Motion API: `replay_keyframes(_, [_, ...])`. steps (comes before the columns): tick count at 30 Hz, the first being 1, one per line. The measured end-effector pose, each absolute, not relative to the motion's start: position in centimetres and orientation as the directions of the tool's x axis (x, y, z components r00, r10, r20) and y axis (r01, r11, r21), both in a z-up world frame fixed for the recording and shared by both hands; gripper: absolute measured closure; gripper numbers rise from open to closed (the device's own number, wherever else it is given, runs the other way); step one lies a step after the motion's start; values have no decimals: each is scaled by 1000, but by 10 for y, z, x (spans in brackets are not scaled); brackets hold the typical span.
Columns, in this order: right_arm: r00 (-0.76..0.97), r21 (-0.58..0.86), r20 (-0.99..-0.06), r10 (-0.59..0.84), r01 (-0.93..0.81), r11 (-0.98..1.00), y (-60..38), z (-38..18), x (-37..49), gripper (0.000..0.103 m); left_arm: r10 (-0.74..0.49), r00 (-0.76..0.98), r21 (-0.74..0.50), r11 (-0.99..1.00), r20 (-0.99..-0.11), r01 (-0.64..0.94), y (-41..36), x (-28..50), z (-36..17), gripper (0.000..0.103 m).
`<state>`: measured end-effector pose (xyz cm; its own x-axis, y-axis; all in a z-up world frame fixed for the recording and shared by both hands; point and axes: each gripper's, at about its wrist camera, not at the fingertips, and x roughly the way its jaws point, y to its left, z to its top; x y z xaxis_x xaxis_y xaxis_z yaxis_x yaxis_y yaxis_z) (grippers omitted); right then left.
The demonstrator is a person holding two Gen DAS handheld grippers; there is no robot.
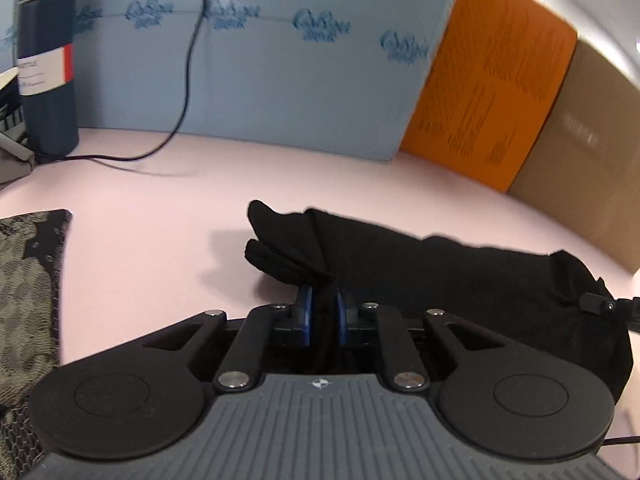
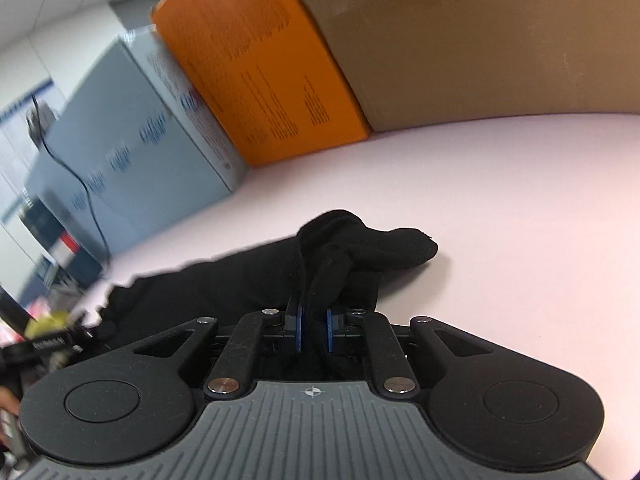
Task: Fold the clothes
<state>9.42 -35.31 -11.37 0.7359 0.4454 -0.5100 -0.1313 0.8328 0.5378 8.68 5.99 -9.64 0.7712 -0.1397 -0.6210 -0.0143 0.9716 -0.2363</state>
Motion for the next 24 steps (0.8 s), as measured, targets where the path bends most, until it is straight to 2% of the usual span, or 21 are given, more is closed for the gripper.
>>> replay_keyframes(5, [749, 630, -383, 540, -216, 746, -342, -77, 89, 93, -148, 824, -274, 962, -547, -9, 74, 68, -70, 93])
replay_keyframes(6, [745, 644, -353, 565, -244, 725, -335, -68, 90, 93, -140, 841, -275, 961, -522, -11, 79, 62, -61, 96])
replay_keyframes(7, [740, 656, -322, 590, -274, 703, -329, -58, 91, 93, -131, 858, -277, 961, -497, -13, 83, 56, -52, 103])
replay_keyframes(13, [658, 688, -190, 729, -440, 577, -269, -5, 117, 93, -4, 939, -280, 955, -344, -98, 141, 8, 10, 103])
replay_keyframes(15, [630, 678, -180, 755, -477, 559, -249, 9, 124, 93, 11, 927, -300, 945, -375, -133, 162, 2, 14, 101])
replay_keyframes(16, [617, 675, -184, 765, -487, 555, -242, 14, 127, 93, -2, 904, -314, 938, -427, -146, 169, 5, 8, 97])
replay_keyframes(17, [610, 671, -191, 769, -490, 556, -238, 16, 127, 93, -33, 871, -336, 930, -490, -153, 173, 12, -3, 77])
replay_keyframes(18, [604, 667, -199, 772, -493, 558, -235, 17, 127, 93, -55, 848, -357, 920, -527, -162, 171, 17, -18, 40])
replay_keyframes(19, [601, 664, -208, 772, -493, 562, -234, 17, 126, 93, -78, 824, -378, 910, -561, -171, 169, 22, -33, 18])
replay_keyframes(24, [626, 668, -253, 737, -438, 601, -251, 6, 110, 93, -148, 726, -396, 900, -671, -182, 133, 55, -92, 17])
